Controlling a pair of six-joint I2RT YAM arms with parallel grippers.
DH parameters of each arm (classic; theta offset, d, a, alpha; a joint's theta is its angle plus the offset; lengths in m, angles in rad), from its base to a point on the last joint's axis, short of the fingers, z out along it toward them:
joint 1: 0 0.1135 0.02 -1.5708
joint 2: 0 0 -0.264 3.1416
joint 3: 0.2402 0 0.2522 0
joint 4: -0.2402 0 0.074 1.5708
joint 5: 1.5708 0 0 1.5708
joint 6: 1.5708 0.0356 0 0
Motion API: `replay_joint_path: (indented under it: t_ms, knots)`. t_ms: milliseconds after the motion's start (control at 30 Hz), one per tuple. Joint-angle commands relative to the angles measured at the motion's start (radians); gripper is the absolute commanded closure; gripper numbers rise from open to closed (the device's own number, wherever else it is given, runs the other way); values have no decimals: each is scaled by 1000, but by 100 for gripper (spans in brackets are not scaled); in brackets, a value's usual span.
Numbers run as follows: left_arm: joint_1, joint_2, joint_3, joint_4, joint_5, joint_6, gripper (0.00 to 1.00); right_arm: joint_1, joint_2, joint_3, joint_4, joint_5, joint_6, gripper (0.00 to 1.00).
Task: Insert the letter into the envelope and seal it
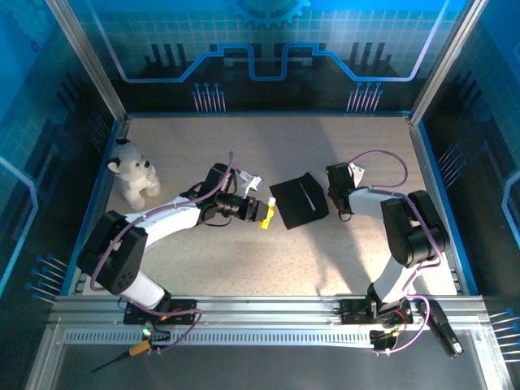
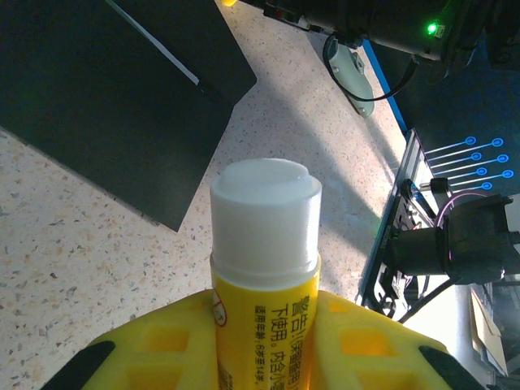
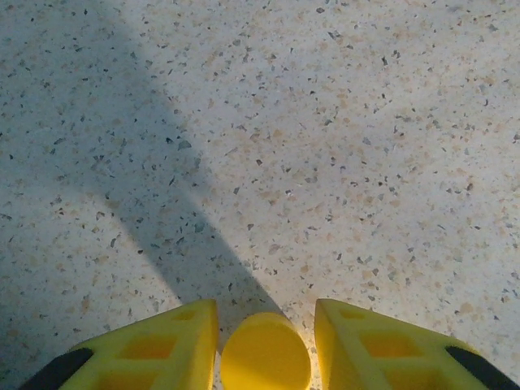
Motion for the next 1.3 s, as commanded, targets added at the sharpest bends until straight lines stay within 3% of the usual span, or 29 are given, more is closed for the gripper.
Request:
replay_joint_path:
  t_ms: [0, 300, 433, 600, 800, 1267]
  knots:
    - [4, 11, -17, 27, 18, -3, 100, 19, 10, 13, -31, 40, 34, 62]
    - [4, -18, -9, 21, 6, -8, 100, 10, -109, -37, -12, -10, 21, 57]
    - [6, -28, 16, 35, -15, -39, 100, -19, -223, -31, -40, -116, -20, 47]
    - [7, -53, 48, 72, -46, -100, 100, -81, -334, 13, -93, -358, -94, 31]
    - [9, -95, 94, 69, -88, -145, 100, -110, -463, 28, -140, -500, -166, 16]
    - [34, -168, 97, 204, -140, -345, 100, -116, -496, 122, -331, -937, -262, 20]
